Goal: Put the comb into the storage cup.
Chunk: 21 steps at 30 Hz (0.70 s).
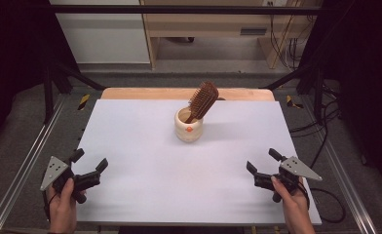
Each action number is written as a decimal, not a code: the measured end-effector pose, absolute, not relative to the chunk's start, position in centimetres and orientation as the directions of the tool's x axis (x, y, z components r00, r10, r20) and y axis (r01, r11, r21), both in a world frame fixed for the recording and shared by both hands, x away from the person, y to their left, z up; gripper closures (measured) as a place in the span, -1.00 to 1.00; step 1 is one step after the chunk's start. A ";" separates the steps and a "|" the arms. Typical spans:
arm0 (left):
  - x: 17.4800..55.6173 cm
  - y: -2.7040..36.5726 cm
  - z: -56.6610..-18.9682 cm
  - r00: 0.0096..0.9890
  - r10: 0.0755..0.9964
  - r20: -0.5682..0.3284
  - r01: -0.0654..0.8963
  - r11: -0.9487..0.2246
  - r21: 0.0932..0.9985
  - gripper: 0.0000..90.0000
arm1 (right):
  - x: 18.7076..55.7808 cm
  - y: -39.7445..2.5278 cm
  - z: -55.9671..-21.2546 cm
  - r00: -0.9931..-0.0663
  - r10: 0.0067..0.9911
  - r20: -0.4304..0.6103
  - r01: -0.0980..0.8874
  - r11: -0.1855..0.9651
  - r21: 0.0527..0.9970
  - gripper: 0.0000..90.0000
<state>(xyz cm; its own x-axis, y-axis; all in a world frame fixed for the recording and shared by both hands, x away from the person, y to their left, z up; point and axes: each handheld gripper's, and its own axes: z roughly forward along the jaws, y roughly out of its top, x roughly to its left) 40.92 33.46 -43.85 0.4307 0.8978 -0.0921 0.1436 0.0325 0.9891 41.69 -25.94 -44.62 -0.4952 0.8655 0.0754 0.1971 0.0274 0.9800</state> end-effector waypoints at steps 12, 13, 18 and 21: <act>40.9 33.2 -43.8 0.449 0.889 -0.092 0.143 0.030 0.989 -0.96 | 41.7 -24.8 -45.0 -0.527 0.848 0.058 0.183 0.047 0.982 -0.92; 40.9 33.1 -43.8 0.451 0.888 -0.093 0.145 0.029 0.989 -0.96 | 41.7 -24.8 -45.1 -0.530 0.846 0.057 0.184 0.048 0.982 -0.92; 40.9 33.1 -43.8 0.457 0.884 -0.098 0.148 0.032 0.988 -0.96 | 41.7 -24.4 -45.2 -0.533 0.844 0.053 0.180 0.051 0.982 -0.91; 40.9 33.1 -43.8 0.459 0.883 -0.100 0.150 0.034 0.988 -0.96 | 41.7 -24.2 -45.2 -0.537 0.842 0.045 0.169 0.055 0.984 -0.91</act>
